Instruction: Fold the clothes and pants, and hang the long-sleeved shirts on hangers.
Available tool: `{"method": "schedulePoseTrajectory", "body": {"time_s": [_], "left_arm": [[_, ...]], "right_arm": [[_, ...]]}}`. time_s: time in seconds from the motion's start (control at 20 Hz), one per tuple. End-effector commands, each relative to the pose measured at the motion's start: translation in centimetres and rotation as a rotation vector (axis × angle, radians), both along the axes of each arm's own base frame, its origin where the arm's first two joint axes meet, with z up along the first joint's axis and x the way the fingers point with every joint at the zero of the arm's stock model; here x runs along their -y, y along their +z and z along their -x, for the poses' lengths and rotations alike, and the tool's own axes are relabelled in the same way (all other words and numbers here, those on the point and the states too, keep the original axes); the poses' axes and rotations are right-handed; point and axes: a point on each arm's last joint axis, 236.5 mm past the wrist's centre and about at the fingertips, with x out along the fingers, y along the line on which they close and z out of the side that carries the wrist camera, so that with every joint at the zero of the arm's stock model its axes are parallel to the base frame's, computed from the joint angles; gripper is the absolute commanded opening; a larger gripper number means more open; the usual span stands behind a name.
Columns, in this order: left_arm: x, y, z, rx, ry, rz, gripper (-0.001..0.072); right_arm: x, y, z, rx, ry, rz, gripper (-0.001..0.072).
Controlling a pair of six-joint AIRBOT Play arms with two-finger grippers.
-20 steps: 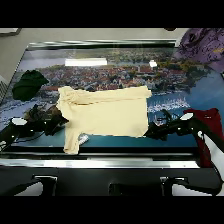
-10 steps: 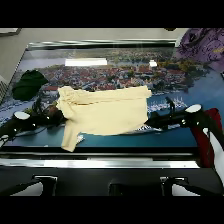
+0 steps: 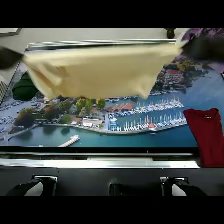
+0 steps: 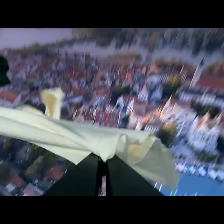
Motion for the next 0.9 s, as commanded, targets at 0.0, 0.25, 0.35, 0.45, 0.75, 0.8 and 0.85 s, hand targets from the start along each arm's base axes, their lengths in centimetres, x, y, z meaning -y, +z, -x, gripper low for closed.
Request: {"method": "schedulePoseTrajectory", "body": {"time_s": [0.0,0.25,0.35,0.45,0.75,0.8,0.85], "left_arm": [[-1.6,12.0,8.9,0.264,0.124,-0.103,0.0016],[-2.3,16.7,17.1,0.408,0.238,-0.056,0.0016],[-2.3,16.7,17.3,0.406,0.243,-0.034,0.0016],[-2.6,15.3,15.4,0.356,0.242,-0.035,0.0016],[-3.5,1.5,1.9,-0.032,0.161,-0.074,0.0018],[-3.4,-2.4,-0.8,-0.119,0.124,-0.077,0.0018],[-3.4,-6.2,-3.1,-0.201,0.097,-0.077,0.0018]], "right_arm": [[2.1,13.9,8.7,0.383,-0.171,0.095,0.0024],[4.1,19.3,16.1,0.572,-0.328,0.084,0.0024],[4.1,19.1,15.9,0.560,-0.326,0.078,0.0024],[4.3,17.6,13.7,0.496,-0.321,0.063,0.0024],[5.6,-0.3,-0.2,-0.129,-0.257,0.063,0.0025],[6.0,-4.4,-2.6,-0.243,-0.248,0.064,0.0025],[6.3,-8.2,-4.6,-0.339,-0.248,0.055,0.0025]]}}
